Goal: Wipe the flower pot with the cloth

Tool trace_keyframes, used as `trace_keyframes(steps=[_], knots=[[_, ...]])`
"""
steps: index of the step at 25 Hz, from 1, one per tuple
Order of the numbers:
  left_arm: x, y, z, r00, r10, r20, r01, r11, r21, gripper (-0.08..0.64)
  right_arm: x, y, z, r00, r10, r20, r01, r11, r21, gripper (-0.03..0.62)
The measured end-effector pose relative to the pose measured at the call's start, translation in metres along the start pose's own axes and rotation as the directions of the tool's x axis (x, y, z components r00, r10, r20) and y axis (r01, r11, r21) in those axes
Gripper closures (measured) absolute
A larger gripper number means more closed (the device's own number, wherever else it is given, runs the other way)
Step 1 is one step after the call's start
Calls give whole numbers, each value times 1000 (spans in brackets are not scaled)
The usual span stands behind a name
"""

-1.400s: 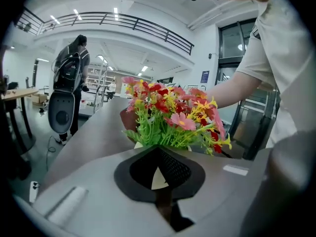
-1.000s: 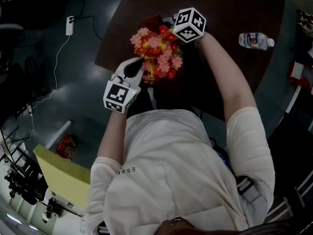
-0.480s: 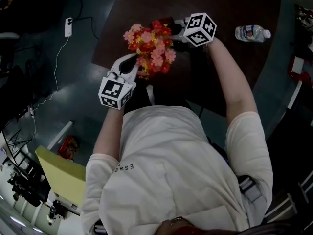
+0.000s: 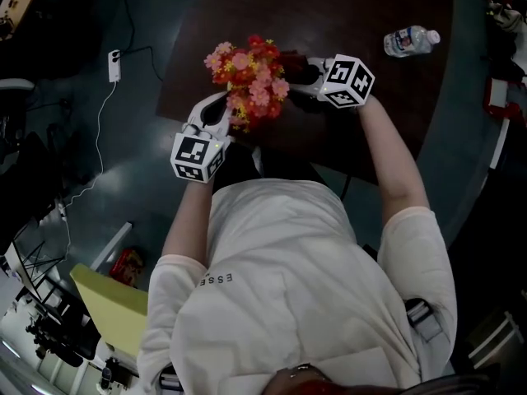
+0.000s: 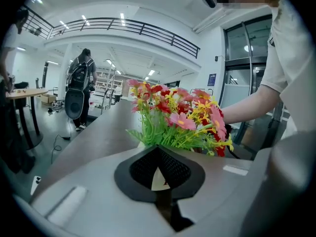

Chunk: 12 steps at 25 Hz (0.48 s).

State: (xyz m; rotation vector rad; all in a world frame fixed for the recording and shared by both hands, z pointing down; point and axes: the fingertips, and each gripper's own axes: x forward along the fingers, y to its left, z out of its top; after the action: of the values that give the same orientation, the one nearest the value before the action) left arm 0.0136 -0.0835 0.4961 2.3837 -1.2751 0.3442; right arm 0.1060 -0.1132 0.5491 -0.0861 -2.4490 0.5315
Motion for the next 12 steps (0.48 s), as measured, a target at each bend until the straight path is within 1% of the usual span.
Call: trace_keyframes(steps=[2, 4, 6, 7, 8, 9, 10, 12], knots=[[0, 0, 0, 1000, -6, 2, 6, 1000, 1, 548, -3, 8, -8, 999, -33, 9, 33, 999, 13, 548], [1, -1, 0, 1000, -8, 2, 8, 1000, 2, 548, -5, 15, -14, 996, -84, 18, 84, 996, 18, 548], [1, 1, 0, 1000, 15, -7, -14, 1000, 25, 546, -9, 17, -17, 982, -184, 31, 183, 983, 30, 548], [1, 3, 1, 999, 38, -11, -38, 998, 43, 546, -12, 16, -18, 966, -254, 35, 253, 967, 44, 548], [-1, 5, 3, 998, 64, -8, -63, 996, 59, 546, -16, 15, -21, 943, -332, 37, 329, 942, 61, 548], [-4, 8, 7, 997, 81, 5, -81, 994, 69, 545, -20, 15, -24, 912, -408, 37, 404, 911, 82, 548], [-8, 9, 11, 996, 84, 29, -86, 994, 73, 545, -23, 18, -28, 877, -479, 34, 473, 875, 105, 548], [-18, 12, 19, 995, 63, 84, -69, 995, 68, 545, -29, 28, -37, 803, -595, 27, 583, 795, 165, 548]])
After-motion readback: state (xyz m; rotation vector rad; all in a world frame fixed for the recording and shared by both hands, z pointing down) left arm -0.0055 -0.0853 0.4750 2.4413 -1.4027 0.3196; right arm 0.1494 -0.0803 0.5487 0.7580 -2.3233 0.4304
